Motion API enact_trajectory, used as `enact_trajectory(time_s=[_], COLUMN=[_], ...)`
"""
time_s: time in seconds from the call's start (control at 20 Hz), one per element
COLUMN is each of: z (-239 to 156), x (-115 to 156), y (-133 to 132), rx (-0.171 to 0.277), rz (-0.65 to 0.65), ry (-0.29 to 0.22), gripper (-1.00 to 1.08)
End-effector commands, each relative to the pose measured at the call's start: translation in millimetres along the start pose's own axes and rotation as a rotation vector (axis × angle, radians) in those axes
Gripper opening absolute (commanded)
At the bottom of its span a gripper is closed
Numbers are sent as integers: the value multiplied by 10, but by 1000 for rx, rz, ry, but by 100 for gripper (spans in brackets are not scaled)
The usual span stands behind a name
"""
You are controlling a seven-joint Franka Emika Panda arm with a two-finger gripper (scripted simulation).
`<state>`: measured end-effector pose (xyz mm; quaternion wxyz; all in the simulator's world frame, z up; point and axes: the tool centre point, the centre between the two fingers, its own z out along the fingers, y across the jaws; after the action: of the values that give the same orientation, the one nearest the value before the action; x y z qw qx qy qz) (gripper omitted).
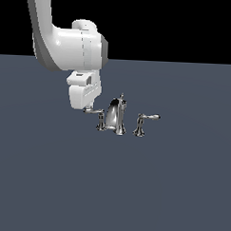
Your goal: Turn on the faucet by rotating a designated handle.
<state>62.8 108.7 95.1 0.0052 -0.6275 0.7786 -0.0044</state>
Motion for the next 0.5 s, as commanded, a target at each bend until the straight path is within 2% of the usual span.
enact_trajectory(time_s=[0.0, 0.45], z=[1, -3], x=[21, 76], y=[96, 376], rx=[-7, -11], rz=[-2, -8], ry=[3, 3], gripper=[-100, -100])
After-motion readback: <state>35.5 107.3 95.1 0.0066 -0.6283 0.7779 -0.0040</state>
